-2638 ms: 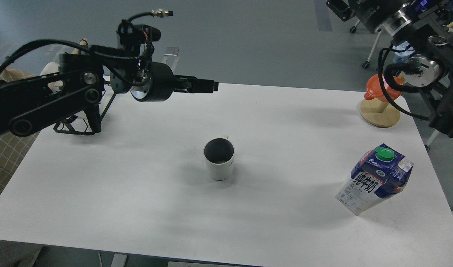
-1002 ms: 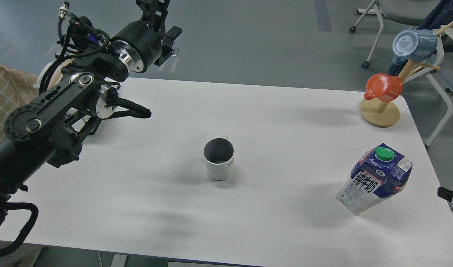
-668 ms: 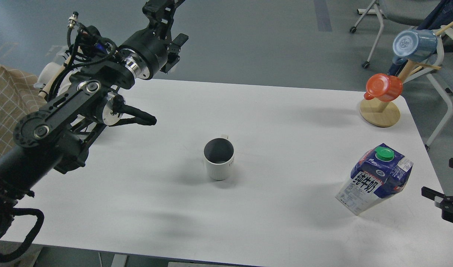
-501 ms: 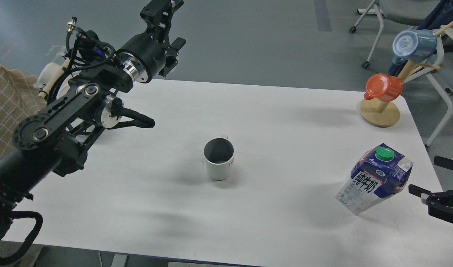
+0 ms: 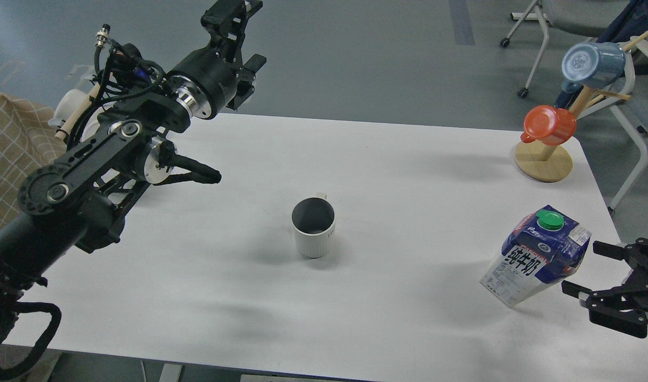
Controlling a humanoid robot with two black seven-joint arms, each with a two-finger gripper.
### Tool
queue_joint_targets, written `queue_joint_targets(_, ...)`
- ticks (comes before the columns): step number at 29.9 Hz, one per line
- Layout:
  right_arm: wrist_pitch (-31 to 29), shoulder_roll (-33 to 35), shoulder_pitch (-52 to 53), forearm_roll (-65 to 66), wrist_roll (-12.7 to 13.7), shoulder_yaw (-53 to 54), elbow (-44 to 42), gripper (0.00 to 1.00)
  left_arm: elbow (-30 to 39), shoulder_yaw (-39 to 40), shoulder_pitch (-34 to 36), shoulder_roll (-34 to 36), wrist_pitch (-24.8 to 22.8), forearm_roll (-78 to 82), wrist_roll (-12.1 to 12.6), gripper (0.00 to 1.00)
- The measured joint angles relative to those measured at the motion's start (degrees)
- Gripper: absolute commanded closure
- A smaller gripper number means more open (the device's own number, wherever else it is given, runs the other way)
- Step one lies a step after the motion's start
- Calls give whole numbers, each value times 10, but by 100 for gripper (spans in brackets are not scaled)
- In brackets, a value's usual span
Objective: Place cup and milk with both arms
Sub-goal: 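Reach the right gripper to the milk carton and grasp it, then lift the milk carton and carry it beside the cup, lowering it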
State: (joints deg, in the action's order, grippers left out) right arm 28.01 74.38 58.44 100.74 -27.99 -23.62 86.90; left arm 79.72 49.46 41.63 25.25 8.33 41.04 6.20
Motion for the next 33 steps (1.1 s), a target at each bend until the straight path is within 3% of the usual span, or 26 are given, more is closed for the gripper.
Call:
queue_joint_targets(13, 0, -56, -2, -3, 0, 7, -31, 3, 0, 0, -8, 2, 0, 1, 0, 2)
queue_joint_targets(18, 0, -74, -4, -3, 0, 11, -49, 26, 0, 1, -8, 2, 0, 1, 0, 2)
queue_joint_targets(21, 0, -81, -6, -3, 0, 12, -57, 54, 0, 0, -9, 1, 0, 1, 0, 2)
queue_joint_targets(24, 0, -87, -12, -4, 0, 13, -66, 71, 0, -1, -9, 0, -1, 1, 0, 2)
queue_joint_targets(25, 0, -88, -14, -4, 0, 13, -67, 90, 0, -1, -9, 0, -1, 1, 0, 2)
queue_joint_targets(26, 0, -90, -16, -4, 0, 13, -69, 99, 0, -1, -9, 0, -1, 1, 0, 2)
queue_joint_targets(33, 0, -83, -21, -2, 0, 28, -56, 100, 0, -2, -9, -4, -2, 1, 0, 2)
